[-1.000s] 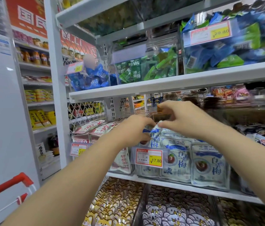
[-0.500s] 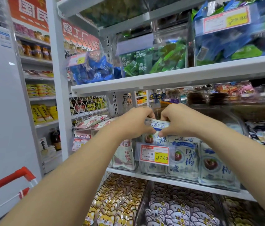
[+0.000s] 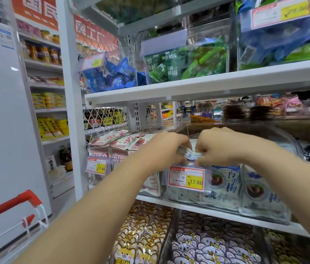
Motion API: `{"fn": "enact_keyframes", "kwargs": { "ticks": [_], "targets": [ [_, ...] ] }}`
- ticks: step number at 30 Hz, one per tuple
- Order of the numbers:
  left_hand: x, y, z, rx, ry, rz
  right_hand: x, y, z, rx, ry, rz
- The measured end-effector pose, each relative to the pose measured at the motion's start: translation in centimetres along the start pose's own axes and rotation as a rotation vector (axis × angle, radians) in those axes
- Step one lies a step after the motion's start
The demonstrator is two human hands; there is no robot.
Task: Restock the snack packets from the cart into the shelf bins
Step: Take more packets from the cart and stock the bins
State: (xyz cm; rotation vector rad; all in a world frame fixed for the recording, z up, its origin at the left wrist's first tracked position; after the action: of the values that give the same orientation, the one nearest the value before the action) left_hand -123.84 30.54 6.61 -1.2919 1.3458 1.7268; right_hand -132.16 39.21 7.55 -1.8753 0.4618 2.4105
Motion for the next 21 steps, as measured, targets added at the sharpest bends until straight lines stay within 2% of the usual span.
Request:
{"fn": "enact_keyframes", "kwargs": {
  "ticks": [3, 6, 12, 18, 21],
  "targets": [
    [0.0, 0.2, -0.2, 0.004, 0.084, -0.017, -0.1, 0.5, -0.3, -0.029, -0.004, -0.026],
    [0.1, 0.7, -0.6, -0.017, 0.201, -0.101, 0.2, 1.5, -1.0, -0.053, -0.037, -0.021],
    [-0.1, 0.4, -0.8, -0.060, 0.194, -0.247, 1.8, 1.9, -0.3, -0.076, 0.012, 0.046],
    [0.6, -0.7, -1.6, -0.091, 0.179, -0.168, 2.1, 1.4, 0.7, -0.046, 0.166, 0.096],
    [1.2, -0.8, -1.7, -0.093, 0.178, -0.160, 2.2, 1.4, 0.8, -0.044, 0.251, 0.063]
  ]
}}
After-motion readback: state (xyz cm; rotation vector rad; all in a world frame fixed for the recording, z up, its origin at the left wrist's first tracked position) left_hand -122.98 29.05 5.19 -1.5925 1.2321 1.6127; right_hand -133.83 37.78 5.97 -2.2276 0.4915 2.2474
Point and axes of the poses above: each hand's wrist, its own y-axis towards the middle knuckle, its own x-axis out of the palm, z = x × y, the point moved 5 cm from there along y, towards the middle knuckle, and after that the axes turned 1 degree about y, right-handed, at the moved point
